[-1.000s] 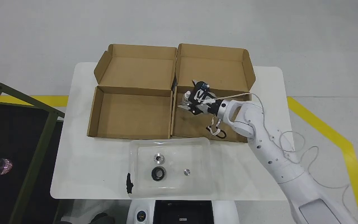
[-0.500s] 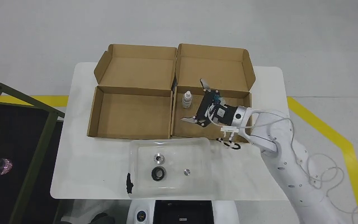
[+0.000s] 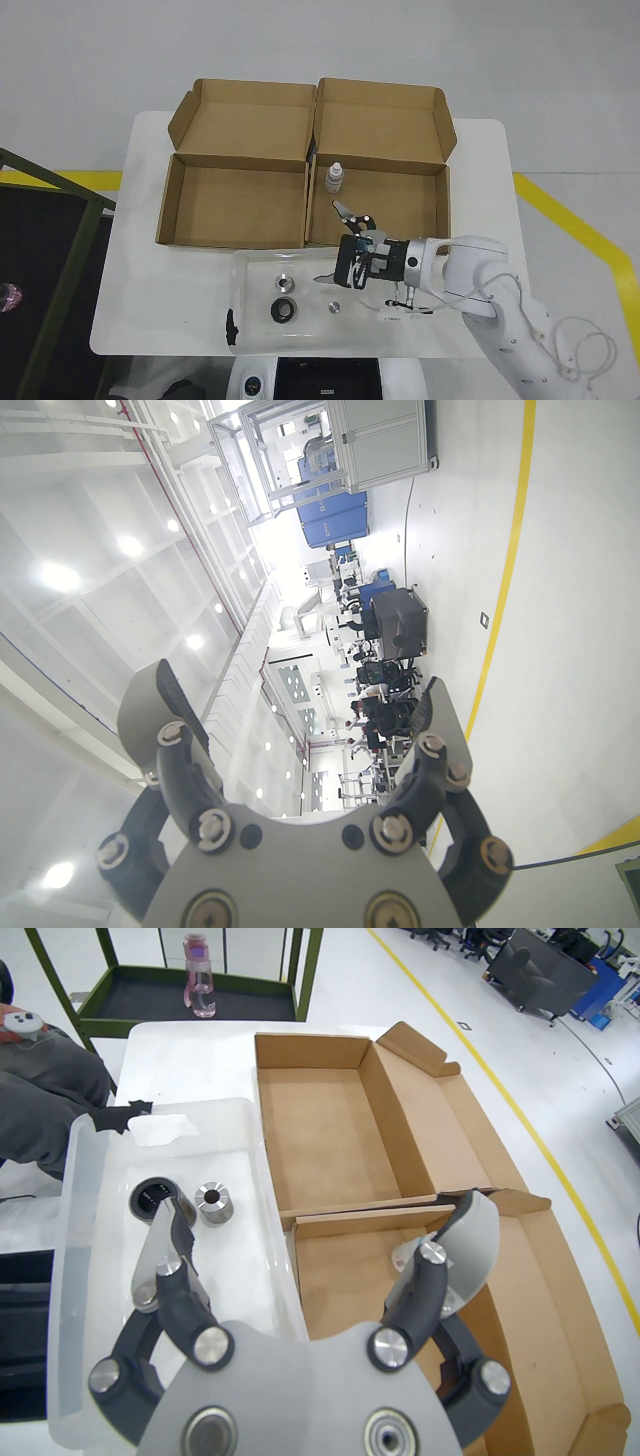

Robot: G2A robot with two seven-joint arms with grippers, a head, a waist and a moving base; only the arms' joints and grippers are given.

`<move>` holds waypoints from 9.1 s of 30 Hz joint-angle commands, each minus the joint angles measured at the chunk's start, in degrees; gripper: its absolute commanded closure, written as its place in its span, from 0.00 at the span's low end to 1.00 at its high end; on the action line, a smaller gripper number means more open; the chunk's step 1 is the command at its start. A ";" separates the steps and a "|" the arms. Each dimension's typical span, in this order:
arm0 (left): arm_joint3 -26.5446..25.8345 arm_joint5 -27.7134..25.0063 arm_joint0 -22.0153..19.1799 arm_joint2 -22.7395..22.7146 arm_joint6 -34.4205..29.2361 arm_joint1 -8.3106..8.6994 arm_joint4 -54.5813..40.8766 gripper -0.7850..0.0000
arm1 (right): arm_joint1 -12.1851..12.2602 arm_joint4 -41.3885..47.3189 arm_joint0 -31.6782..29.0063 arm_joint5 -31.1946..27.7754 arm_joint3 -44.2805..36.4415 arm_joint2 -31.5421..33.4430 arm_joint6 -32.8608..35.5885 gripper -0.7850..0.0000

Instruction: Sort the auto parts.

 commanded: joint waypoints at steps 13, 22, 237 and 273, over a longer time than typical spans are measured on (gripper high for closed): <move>0.00 0.00 0.00 0.00 0.00 0.00 0.00 0.00 | 1.22 -2.21 -2.62 -4.37 -3.84 -2.24 9.17 0.00; 0.00 0.00 0.00 0.00 0.00 0.00 0.00 0.00 | 1.56 -4.44 -2.99 -5.01 -5.03 -5.75 13.70 0.00; 0.00 0.00 0.00 0.00 0.00 0.00 0.00 0.00 | 0.89 7.22 20.99 0.93 24.61 -3.93 9.44 0.54; 0.00 0.00 0.00 0.00 0.00 0.00 0.00 0.00 | 1.40 3.62 11.11 -1.49 6.51 -12.50 2.91 0.55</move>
